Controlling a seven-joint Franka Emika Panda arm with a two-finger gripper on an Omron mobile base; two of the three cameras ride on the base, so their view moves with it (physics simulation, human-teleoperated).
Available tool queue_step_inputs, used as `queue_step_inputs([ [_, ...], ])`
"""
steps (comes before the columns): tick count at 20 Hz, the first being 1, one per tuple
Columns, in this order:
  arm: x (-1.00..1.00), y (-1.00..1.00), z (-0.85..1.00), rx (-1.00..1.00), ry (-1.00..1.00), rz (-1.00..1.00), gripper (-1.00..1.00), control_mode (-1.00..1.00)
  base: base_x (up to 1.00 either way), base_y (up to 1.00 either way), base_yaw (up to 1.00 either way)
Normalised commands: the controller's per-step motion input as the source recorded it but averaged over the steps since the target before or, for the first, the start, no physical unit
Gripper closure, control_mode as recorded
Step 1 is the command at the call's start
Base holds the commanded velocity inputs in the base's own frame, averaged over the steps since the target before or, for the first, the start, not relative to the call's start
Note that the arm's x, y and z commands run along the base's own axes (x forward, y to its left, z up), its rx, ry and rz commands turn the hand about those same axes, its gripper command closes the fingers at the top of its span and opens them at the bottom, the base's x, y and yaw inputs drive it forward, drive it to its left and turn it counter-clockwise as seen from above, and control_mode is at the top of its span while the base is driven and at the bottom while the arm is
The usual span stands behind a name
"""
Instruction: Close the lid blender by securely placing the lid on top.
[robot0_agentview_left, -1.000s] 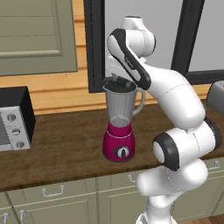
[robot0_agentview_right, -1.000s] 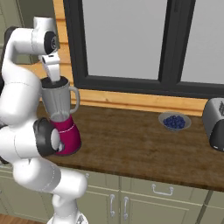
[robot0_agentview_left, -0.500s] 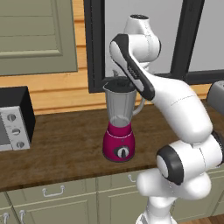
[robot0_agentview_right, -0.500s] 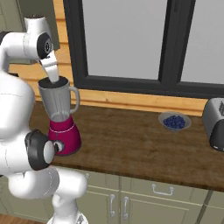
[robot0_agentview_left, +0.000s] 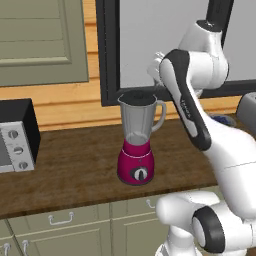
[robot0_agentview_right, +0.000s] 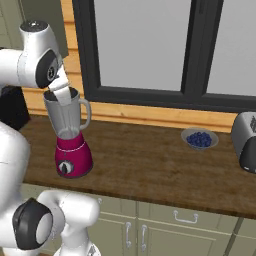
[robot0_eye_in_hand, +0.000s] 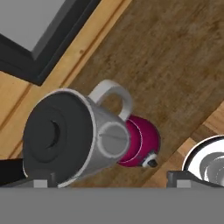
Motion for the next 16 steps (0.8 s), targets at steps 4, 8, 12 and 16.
queue_step_inputs([
  [4, -1.0, -0.57, -0.07, 0.09, -0.31, 0.0, -1.0, -1.0, 0.0, 0.0, 0.0],
  [8, -0.83, -0.42, 0.0, 0.01, -0.31, 0.0, -1.0, -1.0, 0.0, 0.0, 0.0],
  [12, -0.1, -0.07, 0.0, 0.0, -0.05, 0.0, -1.0, -1.0, 0.0, 0.0, 0.0],
  [16, 0.0, -0.15, 0.0, 0.0, 0.0, 0.0, -1.0, -1.0, 0.0, 0.0, 0.0],
])
